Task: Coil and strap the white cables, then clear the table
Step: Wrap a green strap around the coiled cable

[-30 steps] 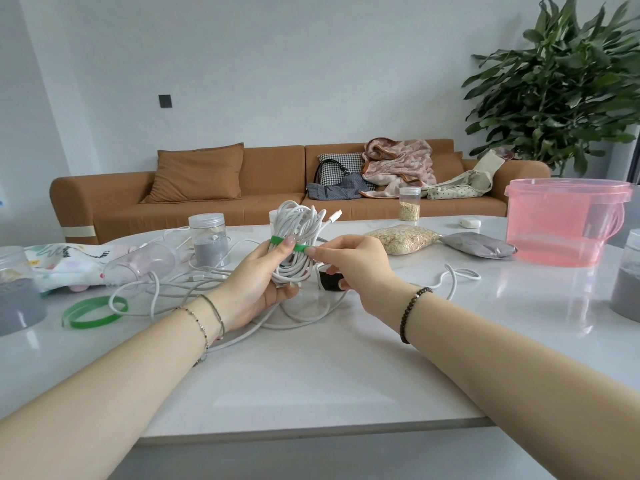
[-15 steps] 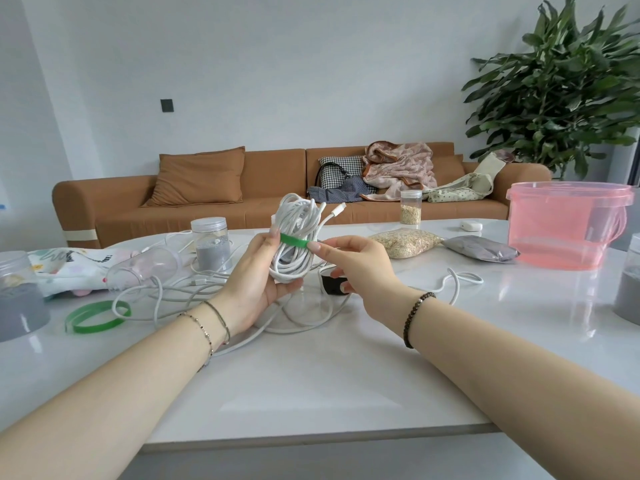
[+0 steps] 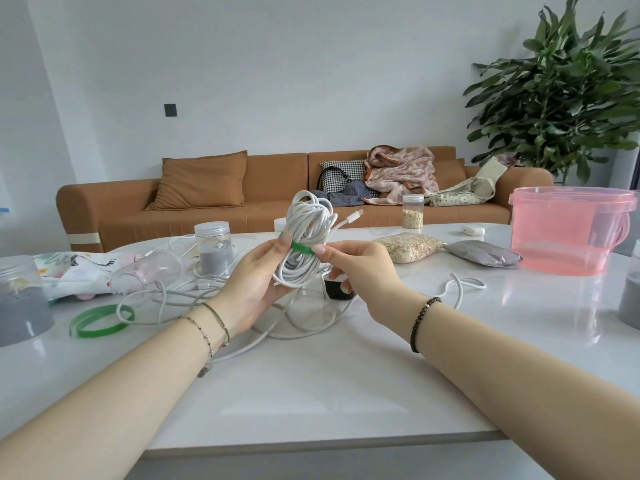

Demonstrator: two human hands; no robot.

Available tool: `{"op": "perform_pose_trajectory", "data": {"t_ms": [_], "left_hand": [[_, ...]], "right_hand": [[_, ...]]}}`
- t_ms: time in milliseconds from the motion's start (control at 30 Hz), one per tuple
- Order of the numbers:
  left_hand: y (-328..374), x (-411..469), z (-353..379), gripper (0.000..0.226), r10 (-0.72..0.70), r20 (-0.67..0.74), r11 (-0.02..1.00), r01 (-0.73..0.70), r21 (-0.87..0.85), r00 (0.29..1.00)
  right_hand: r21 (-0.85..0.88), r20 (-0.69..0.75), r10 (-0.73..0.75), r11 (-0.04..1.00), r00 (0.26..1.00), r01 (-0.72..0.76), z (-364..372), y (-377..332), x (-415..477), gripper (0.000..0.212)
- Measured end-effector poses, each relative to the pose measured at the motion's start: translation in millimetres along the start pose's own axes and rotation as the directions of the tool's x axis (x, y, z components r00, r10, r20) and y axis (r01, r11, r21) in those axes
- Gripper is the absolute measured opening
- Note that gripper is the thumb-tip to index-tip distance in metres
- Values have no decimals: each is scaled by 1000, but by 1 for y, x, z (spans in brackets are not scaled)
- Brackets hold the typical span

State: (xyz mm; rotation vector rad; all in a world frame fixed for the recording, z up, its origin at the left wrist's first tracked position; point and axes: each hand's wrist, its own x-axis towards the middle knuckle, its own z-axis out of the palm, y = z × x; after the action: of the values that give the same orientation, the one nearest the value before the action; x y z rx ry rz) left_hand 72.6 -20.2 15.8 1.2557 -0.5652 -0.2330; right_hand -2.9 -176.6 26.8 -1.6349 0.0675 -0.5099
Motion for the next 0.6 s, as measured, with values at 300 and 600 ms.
{"op": "perform_pose_trajectory", "data": {"t_ms": [300, 600], "left_hand": [[-3, 0, 3, 56, -10, -18, 999, 10, -36, 1000], [-7, 3, 0, 56, 45, -36, 987, -39, 156, 998]], "right_hand": [[68, 31, 37, 997, 999, -40, 3, -1, 0, 29], [-39, 92, -2, 999, 996, 6, 0, 0, 1, 26]]}}
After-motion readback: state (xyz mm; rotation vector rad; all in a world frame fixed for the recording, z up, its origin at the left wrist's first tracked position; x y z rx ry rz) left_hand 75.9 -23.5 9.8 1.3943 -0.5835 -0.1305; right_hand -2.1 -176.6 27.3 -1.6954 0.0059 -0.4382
